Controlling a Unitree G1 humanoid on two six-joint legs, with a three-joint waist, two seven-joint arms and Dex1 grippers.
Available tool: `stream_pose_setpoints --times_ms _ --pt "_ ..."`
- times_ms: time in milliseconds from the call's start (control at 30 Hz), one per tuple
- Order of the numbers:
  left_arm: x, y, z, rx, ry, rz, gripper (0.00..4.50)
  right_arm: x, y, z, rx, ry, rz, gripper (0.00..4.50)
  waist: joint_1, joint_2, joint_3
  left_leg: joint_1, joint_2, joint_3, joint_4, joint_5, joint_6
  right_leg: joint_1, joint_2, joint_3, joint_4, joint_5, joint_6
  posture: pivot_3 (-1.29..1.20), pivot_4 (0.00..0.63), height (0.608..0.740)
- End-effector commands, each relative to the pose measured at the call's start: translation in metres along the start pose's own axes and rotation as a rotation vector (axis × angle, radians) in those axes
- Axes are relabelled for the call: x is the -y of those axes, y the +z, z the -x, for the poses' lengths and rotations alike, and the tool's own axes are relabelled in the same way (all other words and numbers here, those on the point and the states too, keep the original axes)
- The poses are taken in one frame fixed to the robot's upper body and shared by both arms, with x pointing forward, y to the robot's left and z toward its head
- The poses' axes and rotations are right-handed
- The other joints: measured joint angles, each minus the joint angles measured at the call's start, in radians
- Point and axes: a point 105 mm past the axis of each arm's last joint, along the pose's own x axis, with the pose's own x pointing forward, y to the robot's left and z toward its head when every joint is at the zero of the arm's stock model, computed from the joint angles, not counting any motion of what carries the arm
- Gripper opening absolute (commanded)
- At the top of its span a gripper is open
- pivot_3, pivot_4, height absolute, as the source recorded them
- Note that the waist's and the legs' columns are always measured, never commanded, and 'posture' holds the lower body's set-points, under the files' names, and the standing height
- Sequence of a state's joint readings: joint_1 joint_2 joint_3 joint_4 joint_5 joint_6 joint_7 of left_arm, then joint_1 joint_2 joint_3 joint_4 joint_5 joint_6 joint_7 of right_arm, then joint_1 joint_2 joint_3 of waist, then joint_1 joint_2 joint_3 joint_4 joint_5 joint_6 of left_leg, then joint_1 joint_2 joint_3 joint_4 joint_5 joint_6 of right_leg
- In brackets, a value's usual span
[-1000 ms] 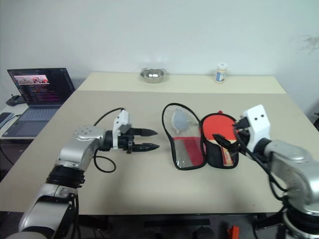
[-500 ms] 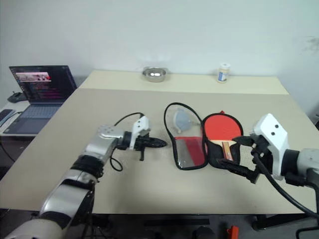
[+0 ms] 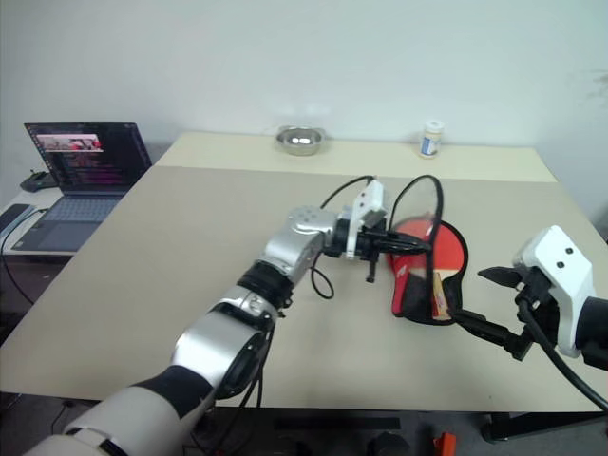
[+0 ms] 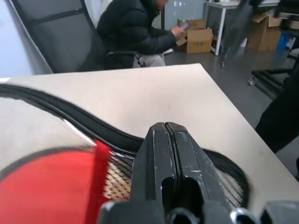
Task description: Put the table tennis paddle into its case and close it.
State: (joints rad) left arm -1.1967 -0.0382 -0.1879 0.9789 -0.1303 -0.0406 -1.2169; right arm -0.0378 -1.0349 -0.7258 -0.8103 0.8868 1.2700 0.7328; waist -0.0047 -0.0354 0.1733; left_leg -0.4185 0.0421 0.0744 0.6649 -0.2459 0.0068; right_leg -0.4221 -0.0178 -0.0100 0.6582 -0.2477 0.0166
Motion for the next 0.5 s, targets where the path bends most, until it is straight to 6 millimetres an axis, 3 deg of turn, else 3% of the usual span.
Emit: stream_pose_setpoints --times_ms 33,267,500 --pt "-0.008 0.006 0.005 0.006 0.036 -0.059 0.01 0.013 0.001 -0.002 0.008 -0.064 0.03 4.5 -0.004 0.0 0.0 0.001 0.0 0.0 0.0 0.0 0.0 0.0 0.0 0.0 0.0 0.0 0.0 0.0 0.15 0.74" --pt "-0.019 0.001 0.054 0.018 0.101 -0.057 0.01 0.061 -0.015 -0.033 0.005 -0.209 -0.058 4.5 -0.016 0.0 0.0 0.002 0.002 0.0 0.0 0.0 0.0 0.0 0.003 0.001 0.002 0.0 0.0 0.0 0.15 0.74" --pt "0.002 0.003 0.11 -0.001 0.052 -0.092 0.01 0.104 -0.049 -0.083 -0.058 -0.307 -0.215 4.5 -0.023 0.001 0.0 0.001 0.003 0.003 0.0 0.0 -0.001 -0.001 0.001 0.002 0.002 0.002 -0.005 0.0 0.15 0.74"
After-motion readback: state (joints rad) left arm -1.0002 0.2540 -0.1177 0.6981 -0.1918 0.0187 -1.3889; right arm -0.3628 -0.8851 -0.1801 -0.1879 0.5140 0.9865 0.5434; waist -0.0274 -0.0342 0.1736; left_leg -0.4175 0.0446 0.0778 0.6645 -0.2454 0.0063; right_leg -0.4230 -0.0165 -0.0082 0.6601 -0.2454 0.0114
